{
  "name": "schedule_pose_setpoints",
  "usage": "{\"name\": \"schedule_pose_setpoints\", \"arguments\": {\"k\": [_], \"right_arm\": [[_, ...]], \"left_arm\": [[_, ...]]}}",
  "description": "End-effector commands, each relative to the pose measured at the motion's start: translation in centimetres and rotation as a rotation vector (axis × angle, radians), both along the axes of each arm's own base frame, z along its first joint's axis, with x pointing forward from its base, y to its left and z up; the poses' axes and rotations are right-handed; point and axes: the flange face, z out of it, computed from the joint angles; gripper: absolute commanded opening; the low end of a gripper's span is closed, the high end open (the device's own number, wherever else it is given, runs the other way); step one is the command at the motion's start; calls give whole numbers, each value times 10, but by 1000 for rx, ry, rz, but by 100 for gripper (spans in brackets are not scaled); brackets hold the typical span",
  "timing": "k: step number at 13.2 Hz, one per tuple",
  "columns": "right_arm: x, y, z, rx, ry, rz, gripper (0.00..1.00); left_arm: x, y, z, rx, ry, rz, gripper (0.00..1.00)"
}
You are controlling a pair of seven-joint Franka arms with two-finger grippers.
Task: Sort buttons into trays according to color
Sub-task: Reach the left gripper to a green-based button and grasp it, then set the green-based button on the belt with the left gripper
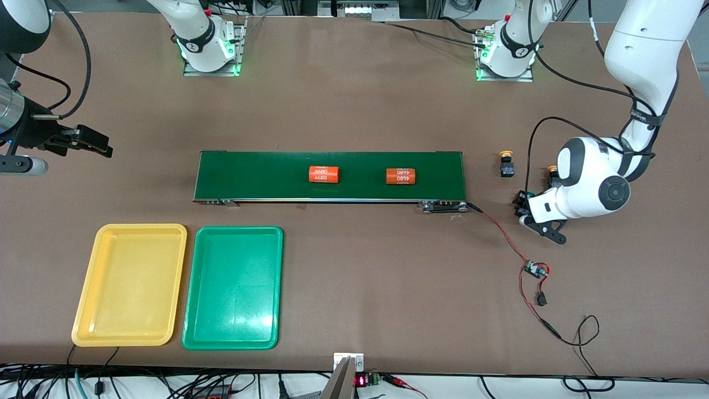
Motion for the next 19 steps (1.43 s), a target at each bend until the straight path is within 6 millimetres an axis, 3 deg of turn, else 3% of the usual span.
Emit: {"name": "schedule_pose_setpoints", "arguments": {"k": [1, 4, 8, 9, 12, 14, 17, 18, 19], "right_arm": [[-2, 4, 0, 4, -3, 0, 100], [-2, 10, 1, 4, -3, 9, 100], [-3, 10, 0, 3, -1, 9, 100], [-3, 10, 0, 0, -3, 11, 100], [-15, 10, -8, -5, -21, 10, 100], [-48, 15, -26, -10, -105, 13, 100], [-112, 20, -59, -23, -177, 24, 100], [-132, 19, -69, -26, -205, 21, 100], [-149, 19, -81, -29, -200, 21, 100]], "left_arm": [[-11, -36, 53, 51, 33, 22, 0], [-27, -101, 95, 107, 59, 113, 0], [-60, -213, 100, 132, 74, 261, 0], [-65, -231, 100, 132, 63, 286, 0], [-66, -250, 89, 101, 32, 282, 0], [-64, -252, 78, 89, 28, 286, 0], [-62, -254, 61, 76, 29, 291, 1], [-62, -254, 56, 76, 34, 291, 6], [-62, -254, 52, 78, 40, 291, 21]]}}
